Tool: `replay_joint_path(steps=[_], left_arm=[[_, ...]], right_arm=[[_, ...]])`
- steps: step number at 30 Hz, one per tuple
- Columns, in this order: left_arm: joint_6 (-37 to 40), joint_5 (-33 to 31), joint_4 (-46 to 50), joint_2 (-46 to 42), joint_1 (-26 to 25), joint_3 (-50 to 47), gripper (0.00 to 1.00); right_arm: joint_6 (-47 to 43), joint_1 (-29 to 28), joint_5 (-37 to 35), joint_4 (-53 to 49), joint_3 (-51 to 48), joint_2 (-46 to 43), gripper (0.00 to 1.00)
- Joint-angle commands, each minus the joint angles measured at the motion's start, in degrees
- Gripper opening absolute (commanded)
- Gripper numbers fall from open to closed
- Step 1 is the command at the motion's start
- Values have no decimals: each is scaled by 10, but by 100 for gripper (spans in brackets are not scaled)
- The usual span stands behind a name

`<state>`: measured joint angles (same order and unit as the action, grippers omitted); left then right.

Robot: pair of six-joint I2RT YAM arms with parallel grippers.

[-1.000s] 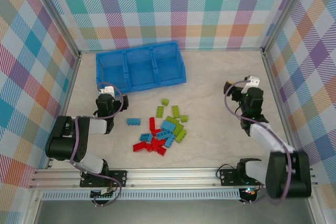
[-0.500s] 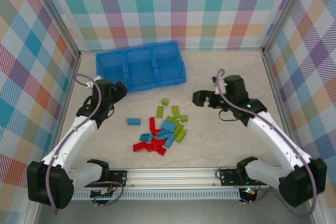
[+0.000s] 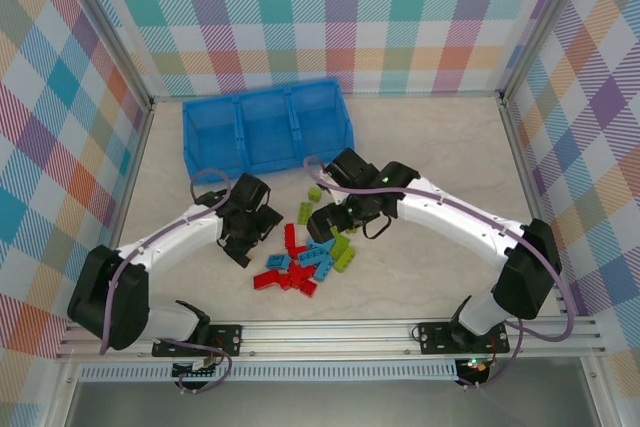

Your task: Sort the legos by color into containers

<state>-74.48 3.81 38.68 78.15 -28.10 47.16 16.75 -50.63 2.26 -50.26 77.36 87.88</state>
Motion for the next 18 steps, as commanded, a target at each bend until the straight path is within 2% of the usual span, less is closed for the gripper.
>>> replay_joint_path(steps=[1,6,10,14,18], left_arm=[[-40,-36,-20,27,-2,3,100],[-25,-87,-51,50,2,6,99],[-12,-89,-84,63,15,1,93],[-6,-98,-83,77,27,-2,75],[-6,-79,-79,88,43,-12,60]], right_arm=[[-15,-4,-32,-24,4,-24,100],[-4,-6,-36,-37,-13,-51,100],[-1,-9,-47,-49,-19,-62,100],[-2,-11,-35,-52,-21,-62,100],[-1,-16,-22,-55,-21,-54,100]])
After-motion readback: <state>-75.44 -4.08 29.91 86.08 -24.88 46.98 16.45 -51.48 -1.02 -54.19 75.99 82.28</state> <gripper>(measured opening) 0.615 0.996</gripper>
